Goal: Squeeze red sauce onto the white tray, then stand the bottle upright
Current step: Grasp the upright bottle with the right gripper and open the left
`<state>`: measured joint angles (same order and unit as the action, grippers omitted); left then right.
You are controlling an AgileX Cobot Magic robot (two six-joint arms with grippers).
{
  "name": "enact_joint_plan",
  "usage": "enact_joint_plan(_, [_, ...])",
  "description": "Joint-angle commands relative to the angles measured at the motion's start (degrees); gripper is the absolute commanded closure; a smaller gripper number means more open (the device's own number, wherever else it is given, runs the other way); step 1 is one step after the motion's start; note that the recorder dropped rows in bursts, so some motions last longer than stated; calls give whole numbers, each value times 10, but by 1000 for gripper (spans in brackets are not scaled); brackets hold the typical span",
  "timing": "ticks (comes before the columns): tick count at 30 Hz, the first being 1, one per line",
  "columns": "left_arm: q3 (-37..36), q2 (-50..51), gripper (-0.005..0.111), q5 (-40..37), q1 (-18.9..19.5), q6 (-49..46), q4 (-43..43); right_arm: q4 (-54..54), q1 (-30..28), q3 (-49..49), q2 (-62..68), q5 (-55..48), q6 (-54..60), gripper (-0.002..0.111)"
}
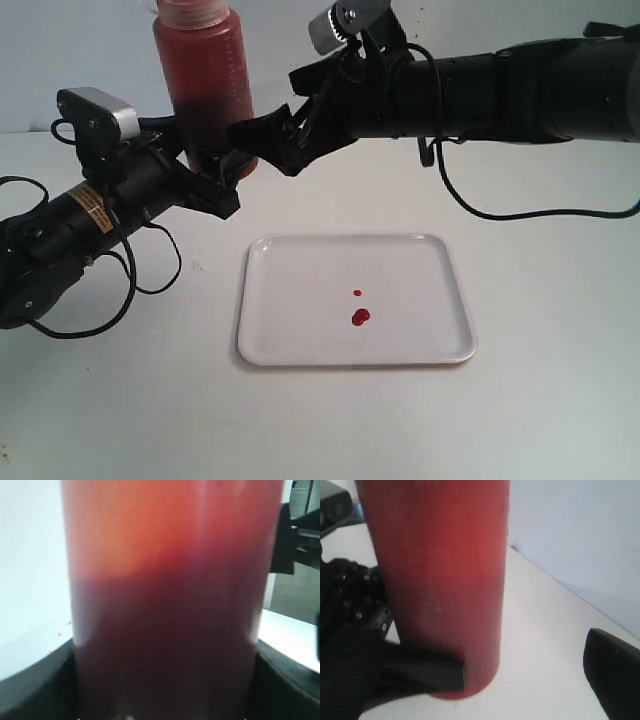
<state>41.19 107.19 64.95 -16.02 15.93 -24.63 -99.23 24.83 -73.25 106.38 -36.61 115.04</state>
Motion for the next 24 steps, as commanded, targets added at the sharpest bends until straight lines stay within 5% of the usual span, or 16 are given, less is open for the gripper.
enact_joint_plan(1, [30, -9, 107, 4, 1, 20, -70, -7, 17, -45, 20, -16, -9, 5])
enact_joint_plan(7, [41, -9, 107, -22, 1, 36, -87, -7, 47, -75, 39, 43, 10, 5])
enact_joint_plan(10, [41, -9, 107, -40, 1, 36, -75, -7, 57, -82, 40, 64, 8, 16])
enact_joint_plan(12, [41, -9, 107, -40, 1, 36, -70, -7, 61, -82, 40, 56, 20, 36])
enact_joint_plan(15, [41, -9, 107, -40, 1, 34, -77, -7, 61, -82, 40, 44, 32, 108])
enact_joint_plan(24, [41, -9, 97, -51, 1, 30, -50, -7, 61, -82, 40, 58, 51, 108])
